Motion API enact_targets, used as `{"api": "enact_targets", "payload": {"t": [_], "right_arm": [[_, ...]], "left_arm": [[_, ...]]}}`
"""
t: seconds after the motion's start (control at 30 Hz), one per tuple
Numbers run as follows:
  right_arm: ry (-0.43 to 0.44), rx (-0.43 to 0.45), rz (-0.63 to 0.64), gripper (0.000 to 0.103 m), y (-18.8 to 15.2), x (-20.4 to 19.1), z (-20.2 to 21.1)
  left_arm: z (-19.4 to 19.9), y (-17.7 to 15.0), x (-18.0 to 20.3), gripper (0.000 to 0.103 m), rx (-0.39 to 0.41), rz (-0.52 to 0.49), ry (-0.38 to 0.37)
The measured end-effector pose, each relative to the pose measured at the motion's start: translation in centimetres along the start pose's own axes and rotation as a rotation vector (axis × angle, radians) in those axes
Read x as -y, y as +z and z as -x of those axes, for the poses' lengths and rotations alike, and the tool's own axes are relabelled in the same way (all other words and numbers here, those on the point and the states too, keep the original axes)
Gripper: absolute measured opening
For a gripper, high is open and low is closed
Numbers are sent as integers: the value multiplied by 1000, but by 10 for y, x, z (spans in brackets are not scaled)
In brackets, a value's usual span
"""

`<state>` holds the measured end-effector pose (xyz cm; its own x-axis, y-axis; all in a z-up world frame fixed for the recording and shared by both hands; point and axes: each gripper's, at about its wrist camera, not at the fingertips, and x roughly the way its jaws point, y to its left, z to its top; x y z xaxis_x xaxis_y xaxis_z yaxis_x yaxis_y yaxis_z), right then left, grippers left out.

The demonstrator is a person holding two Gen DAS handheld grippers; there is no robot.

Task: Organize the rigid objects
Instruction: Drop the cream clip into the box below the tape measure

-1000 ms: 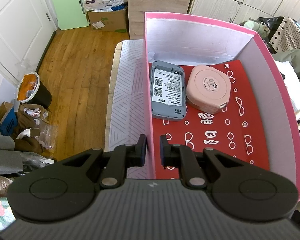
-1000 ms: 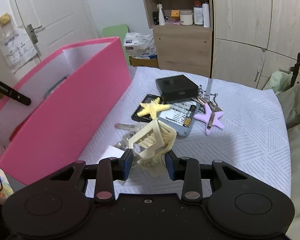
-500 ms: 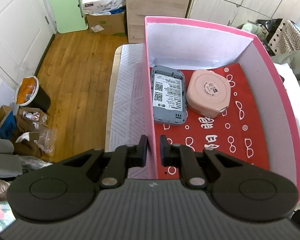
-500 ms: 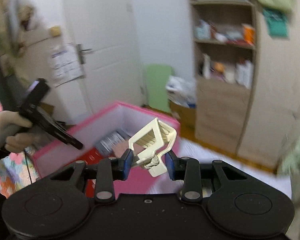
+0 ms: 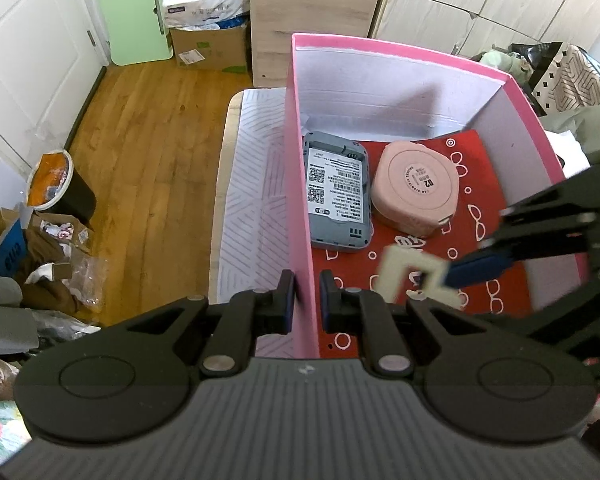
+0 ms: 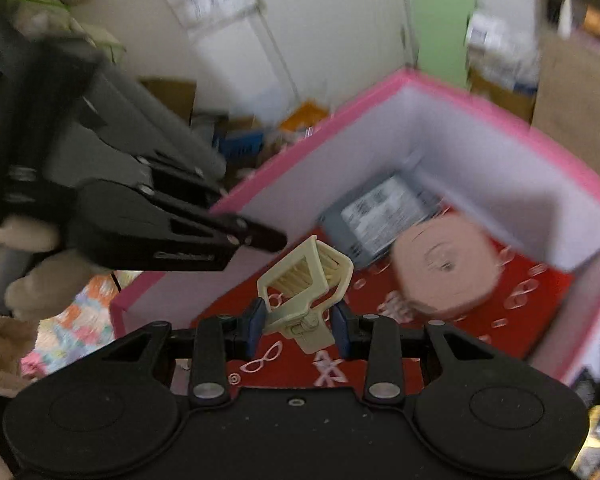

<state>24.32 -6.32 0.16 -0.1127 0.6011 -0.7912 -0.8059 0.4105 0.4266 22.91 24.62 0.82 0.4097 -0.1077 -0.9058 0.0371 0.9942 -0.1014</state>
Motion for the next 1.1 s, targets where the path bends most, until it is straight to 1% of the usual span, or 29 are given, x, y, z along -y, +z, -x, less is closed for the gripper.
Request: {"api": "enact_targets", "payload": {"t": [0.07,0.1,0.17,0.2,0.23,0.37,0.4,0.43,0.5,0.57,0.6,0.67,0.8,0.93,1.0,1.1], "right_arm": [[26,-36,-19,40,8,2,-14],[32,-41,-31,40,10,3,-19],[54,-36,-38,41,14,4,-26],[64,-33,-52,41,15,6,-29],[64,-24,-63,43,13,7,-31],[34,-7,-28,43,10,4,-32],[20,11,-23,48,10,3,-28],[-5,31,-9,56,11,3,-24],[-77,78,58,65,13,-1,-12],[-137,132,105,65,11,-6,0],[-155,158,106,65,9,-6,8],[-175,231,101,65,1,-7,27],[-221,376,135,70,-23,-10,64],[-293,418,155,71,-49,-7,88],[-309,433,132,72,-61,1,98],[-336,445,59,71,-85,16,110]], "left_arm": [[0,0,-1,12,-2,-2,-2],[0,0,-1,8,-2,-2,-3],[1,1,-1,8,15,-6,10],[1,1,-2,8,12,0,-1],[1,1,-3,9,10,4,-10],[0,2,-1,10,10,-4,-4],[0,1,0,9,9,-4,-4],[0,2,-1,9,7,0,-7],[0,2,-1,10,5,0,-6],[0,2,0,10,7,1,-4],[0,2,1,10,9,1,-4],[0,1,2,12,13,2,-2],[1,1,1,12,13,1,1],[1,-1,2,12,15,-9,4],[0,-1,3,12,18,-13,7],[0,-1,4,12,18,-18,8]]}}
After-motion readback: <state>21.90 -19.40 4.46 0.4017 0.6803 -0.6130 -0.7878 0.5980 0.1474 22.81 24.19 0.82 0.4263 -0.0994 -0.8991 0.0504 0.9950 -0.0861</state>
